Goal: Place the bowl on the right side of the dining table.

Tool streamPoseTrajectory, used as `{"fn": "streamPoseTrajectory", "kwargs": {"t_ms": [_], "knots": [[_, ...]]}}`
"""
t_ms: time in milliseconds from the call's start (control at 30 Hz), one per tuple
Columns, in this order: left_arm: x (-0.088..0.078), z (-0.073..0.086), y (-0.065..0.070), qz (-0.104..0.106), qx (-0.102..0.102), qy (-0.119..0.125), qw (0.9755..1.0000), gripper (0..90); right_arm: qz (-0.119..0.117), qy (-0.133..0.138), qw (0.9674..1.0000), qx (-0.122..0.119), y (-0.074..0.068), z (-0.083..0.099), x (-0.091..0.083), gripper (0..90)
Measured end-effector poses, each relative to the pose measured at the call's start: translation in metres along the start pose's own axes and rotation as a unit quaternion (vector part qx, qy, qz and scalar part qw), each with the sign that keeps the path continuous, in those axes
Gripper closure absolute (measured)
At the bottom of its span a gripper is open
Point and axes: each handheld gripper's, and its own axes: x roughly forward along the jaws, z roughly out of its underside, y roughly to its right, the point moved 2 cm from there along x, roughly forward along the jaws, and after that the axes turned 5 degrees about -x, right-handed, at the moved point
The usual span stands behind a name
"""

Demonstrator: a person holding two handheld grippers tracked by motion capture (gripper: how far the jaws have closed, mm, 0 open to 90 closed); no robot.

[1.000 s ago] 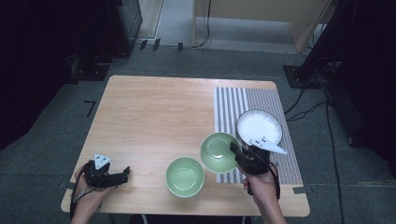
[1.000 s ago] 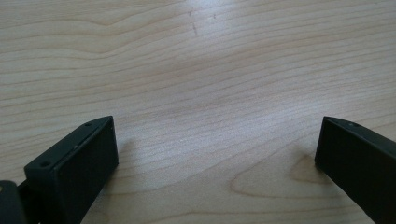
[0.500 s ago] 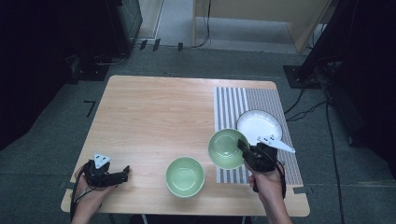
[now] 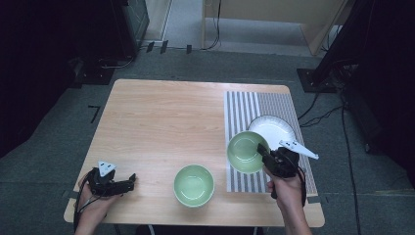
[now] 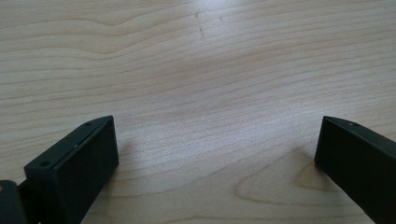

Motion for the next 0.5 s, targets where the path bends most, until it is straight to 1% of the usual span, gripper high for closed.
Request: {"fn": "streamPoseTrajectory", "kwargs": {"t_ms": [33, 67, 133, 167, 200, 267, 300, 367, 400, 500], "knots": [[0.000, 0.000, 0.000, 0.000, 0.000, 0.000, 1.0000, 0.0, 0.000, 0.000, 1.0000, 0.000, 0.000, 0.000, 0.000, 85.0], [0.000, 0.000, 0.000, 0.000, 0.000, 0.000, 1.0000, 0.0, 0.004, 0.002, 1.0000, 0.004, 0.005, -0.001, 0.000, 85.0], [0.000, 0.000, 0.000, 0.000, 0.000, 0.000, 1.0000, 0.0, 0.006, 0.002, 1.0000, 0.006, 0.006, -0.001, -0.001, 84.9], [0.000, 0.000, 0.000, 0.000, -0.001, 0.000, 1.0000, 0.0, 0.007, 0.002, 0.9999, 0.010, 0.009, -0.002, -0.001, 85.0], [0.000, 0.000, 0.000, 0.000, -0.001, 0.000, 1.0000, 0.0, 0.013, 0.005, 0.9998, 0.015, 0.014, -0.003, -0.002, 85.0], [0.000, 0.000, 0.000, -0.001, -0.001, 0.001, 1.0000, 0.0, 0.014, 0.006, 0.9998, 0.016, 0.016, -0.003, -0.002, 85.0], [0.000, 0.000, 0.000, -0.001, -0.001, 0.000, 1.0000, 0.0, 0.019, 0.008, 0.9995, 0.022, 0.022, -0.004, -0.003, 85.0], [0.000, 0.000, 0.000, -0.001, -0.001, 0.001, 1.0000, 0.0, 0.023, 0.009, 0.9993, 0.026, 0.027, -0.004, -0.003, 85.0], [0.000, 0.000, 0.000, -0.001, -0.001, 0.001, 1.0000, 0.0, 0.023, 0.009, 0.9993, 0.026, 0.027, -0.004, -0.003, 85.0], [0.000, 0.000, 0.000, -0.001, -0.001, 0.001, 1.0000, 0.0, 0.030, 0.010, 0.9989, 0.035, 0.034, -0.005, -0.002, 85.0]]}}
